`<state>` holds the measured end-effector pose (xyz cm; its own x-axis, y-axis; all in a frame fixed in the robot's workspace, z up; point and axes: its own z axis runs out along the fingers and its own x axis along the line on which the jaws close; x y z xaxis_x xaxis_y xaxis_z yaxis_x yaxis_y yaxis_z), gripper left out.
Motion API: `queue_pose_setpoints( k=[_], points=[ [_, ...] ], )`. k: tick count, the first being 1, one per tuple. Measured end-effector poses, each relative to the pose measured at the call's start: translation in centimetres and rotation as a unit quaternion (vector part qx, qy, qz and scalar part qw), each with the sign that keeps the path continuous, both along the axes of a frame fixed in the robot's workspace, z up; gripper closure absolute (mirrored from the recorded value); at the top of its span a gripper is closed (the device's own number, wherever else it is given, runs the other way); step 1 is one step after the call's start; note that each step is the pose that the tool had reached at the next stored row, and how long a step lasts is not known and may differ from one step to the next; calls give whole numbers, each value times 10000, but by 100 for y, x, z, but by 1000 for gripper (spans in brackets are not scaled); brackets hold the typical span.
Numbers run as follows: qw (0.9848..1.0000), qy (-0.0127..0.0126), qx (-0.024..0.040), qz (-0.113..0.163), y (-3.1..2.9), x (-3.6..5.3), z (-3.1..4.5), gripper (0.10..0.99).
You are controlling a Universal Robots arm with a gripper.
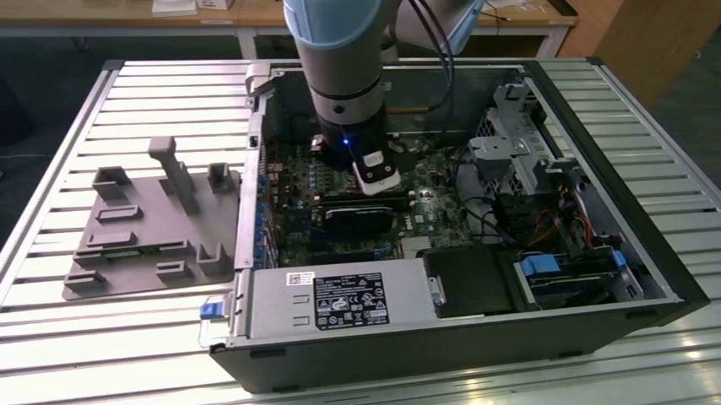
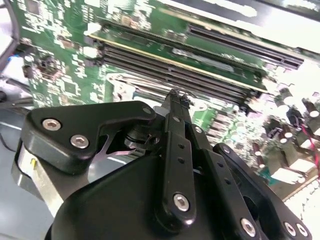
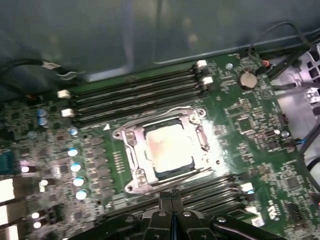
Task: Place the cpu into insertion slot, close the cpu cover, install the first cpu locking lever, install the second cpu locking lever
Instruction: 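Install the second cpu locking lever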
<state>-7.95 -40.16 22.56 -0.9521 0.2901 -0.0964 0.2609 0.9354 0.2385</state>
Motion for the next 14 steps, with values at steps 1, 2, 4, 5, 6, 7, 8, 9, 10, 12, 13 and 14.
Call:
queue_pose_setpoints(
  k=[1,2,4,5,6,7,8,9,10,12,13,14],
  points=[
    [10000,5,-14,-1,1,27,0,984],
    [10000,12,-23,-1,3,52,0,984],
    [10000,31,-37,-1,11,96,0,984],
    [10000,44,-45,-1,23,114,0,984],
    [10000,61,-53,-1,38,128,0,984],
    [9999,79,-62,-1,55,141,-1,984],
    [9999,98,-71,-1,76,153,-3,984],
    [9999,118,-83,-2,97,162,-5,984],
    [9999,140,-96,-1,118,170,-7,984],
    [9998,185,-125,0,156,185,-11,984],
    [9997,208,-143,-1,175,191,-14,984],
    [9996,229,-164,-1,193,196,-15,984]
  ],
)
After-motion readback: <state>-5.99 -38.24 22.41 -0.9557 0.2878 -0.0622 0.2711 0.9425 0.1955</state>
